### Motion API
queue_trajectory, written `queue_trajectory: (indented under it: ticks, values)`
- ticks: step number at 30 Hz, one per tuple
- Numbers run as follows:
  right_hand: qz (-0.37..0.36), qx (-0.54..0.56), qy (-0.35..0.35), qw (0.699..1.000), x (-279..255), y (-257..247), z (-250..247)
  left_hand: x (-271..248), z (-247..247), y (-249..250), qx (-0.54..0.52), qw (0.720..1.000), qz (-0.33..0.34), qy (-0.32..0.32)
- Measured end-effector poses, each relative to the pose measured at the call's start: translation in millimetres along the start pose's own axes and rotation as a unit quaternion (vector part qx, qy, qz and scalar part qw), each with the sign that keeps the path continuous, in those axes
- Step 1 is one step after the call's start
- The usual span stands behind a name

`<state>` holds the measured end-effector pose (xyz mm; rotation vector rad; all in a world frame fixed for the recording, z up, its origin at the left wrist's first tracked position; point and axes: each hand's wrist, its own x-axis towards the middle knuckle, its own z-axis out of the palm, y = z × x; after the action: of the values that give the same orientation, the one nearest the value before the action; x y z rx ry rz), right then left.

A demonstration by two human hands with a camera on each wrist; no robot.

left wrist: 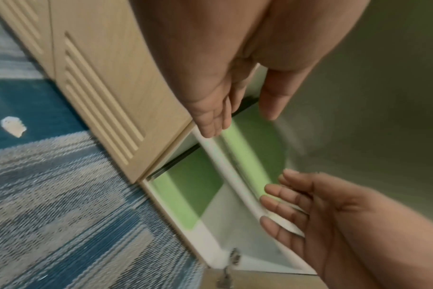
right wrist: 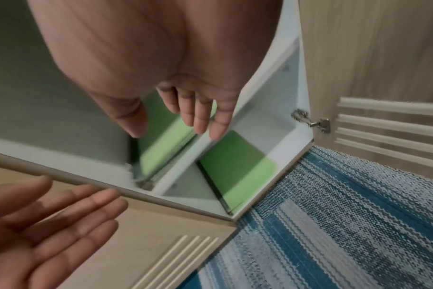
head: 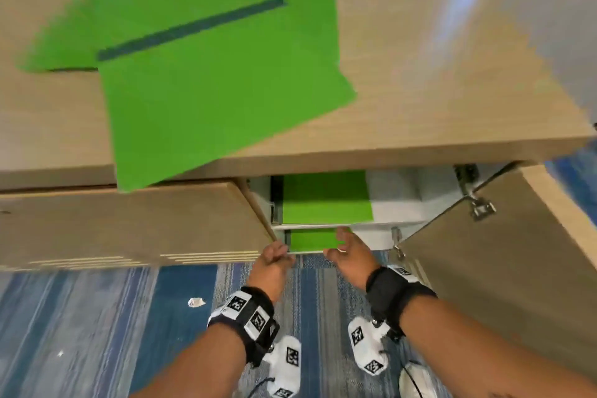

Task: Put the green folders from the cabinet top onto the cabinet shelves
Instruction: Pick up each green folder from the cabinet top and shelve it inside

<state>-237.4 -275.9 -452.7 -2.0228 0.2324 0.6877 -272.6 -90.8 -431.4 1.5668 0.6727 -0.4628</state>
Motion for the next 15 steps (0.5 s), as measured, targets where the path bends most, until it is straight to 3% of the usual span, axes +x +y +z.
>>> queue_trajectory:
  ticks: [8,11,13,15]
  values:
    - [-0.107,-0.003,-0.004,0.994,-120.2,-146.0,-77.6,-120.3,-13.4,148.9,-0.058,0.995,0.075,-0.034]
    - [-0.149,0.002,0.01,0.989,-144.4,-198.8,-102.5,-150.0,-19.7,196.9,-0.039,0.987,0.155,-0.01]
    - [-0.16,0.014,0.021,0.987,-149.2,-225.0,-110.9,-159.8,-25.8,220.3,0.031,0.967,0.249,0.037]
    - [-0.156,0.03,0.033,0.987,-148.0,-243.4,-114.5,-157.9,-35.2,238.4,0.184,0.915,0.336,0.125]
